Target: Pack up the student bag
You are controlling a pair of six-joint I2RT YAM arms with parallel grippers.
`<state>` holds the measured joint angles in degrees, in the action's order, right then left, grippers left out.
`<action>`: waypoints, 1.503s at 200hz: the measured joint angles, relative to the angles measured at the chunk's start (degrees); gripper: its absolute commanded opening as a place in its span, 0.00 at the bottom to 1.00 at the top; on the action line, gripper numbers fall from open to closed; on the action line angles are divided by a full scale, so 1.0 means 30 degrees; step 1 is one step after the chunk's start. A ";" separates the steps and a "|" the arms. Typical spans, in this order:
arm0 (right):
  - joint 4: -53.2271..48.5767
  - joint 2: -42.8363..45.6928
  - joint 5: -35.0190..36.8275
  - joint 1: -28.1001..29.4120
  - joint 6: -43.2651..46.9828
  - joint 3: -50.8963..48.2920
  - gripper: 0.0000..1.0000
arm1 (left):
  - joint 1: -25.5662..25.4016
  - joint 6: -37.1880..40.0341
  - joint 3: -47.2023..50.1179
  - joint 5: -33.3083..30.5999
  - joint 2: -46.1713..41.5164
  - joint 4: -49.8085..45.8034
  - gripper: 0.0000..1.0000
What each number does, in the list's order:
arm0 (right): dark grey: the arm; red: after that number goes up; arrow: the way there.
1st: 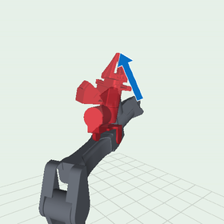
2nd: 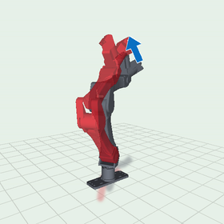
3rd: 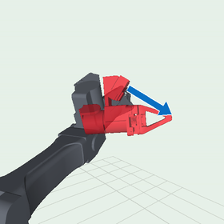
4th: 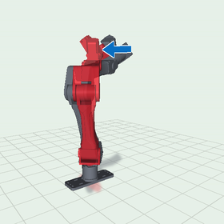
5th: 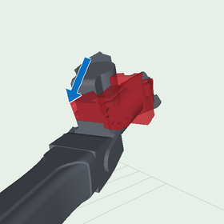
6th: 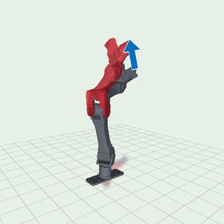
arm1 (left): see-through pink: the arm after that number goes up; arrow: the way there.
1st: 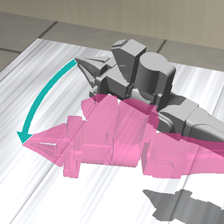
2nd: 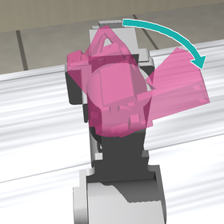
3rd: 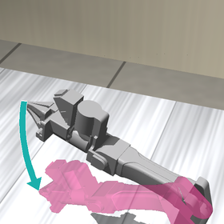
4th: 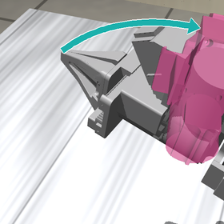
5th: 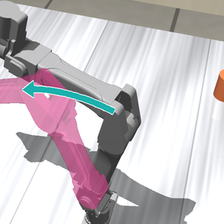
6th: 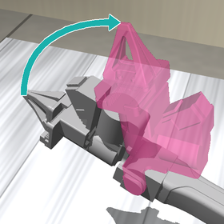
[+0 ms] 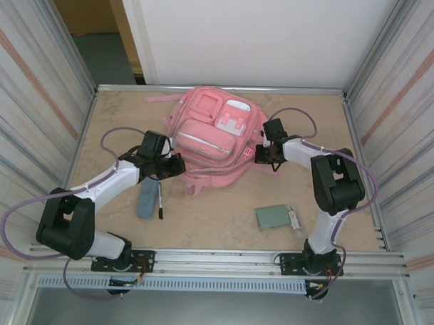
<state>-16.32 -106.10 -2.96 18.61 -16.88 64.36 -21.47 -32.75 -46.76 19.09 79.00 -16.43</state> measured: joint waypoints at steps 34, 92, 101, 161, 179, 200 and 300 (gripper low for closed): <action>0.0175 -0.0087 -0.2055 -0.0801 0.0124 0.0182 0.08 | 0.0015 0.0204 0.0219 0.0233 -0.0401 -0.0182 0.00; 0.0685 0.1333 -0.2317 -0.1559 0.0138 -0.0408 0.34 | -0.0146 -0.0248 0.1027 0.1115 -0.1472 -0.0204 0.14; 0.0823 0.2098 -0.2069 -0.1617 0.0117 -0.0736 0.38 | -0.0284 -0.0408 0.1151 0.1151 -0.1800 -0.0284 0.17; 0.1064 0.7825 -0.0590 -0.1734 -0.0364 -0.3206 0.45 | -0.0758 -0.0911 0.0539 0.0889 -0.3337 -0.1421 0.53; 0.0823 0.8728 -0.0772 -0.1719 -0.0474 -0.3679 0.47 | -0.0758 -0.0867 -0.0058 0.0306 -0.3563 -0.2069 0.56; 0.0605 0.9085 -0.1027 -0.1654 -0.0576 -0.3963 0.47 | -0.0794 -0.0816 -0.0831 -0.0474 -0.3453 -0.3104 0.60; -0.0007 0.8247 -0.3468 0.2208 -0.1355 -0.4597 0.48 | -0.3424 -0.0189 -0.3519 -0.4758 0.1464 -0.5595 0.65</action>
<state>-16.34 -81.36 -13.37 25.23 -20.95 50.57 -31.75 -33.32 -57.32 4.82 83.40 -33.21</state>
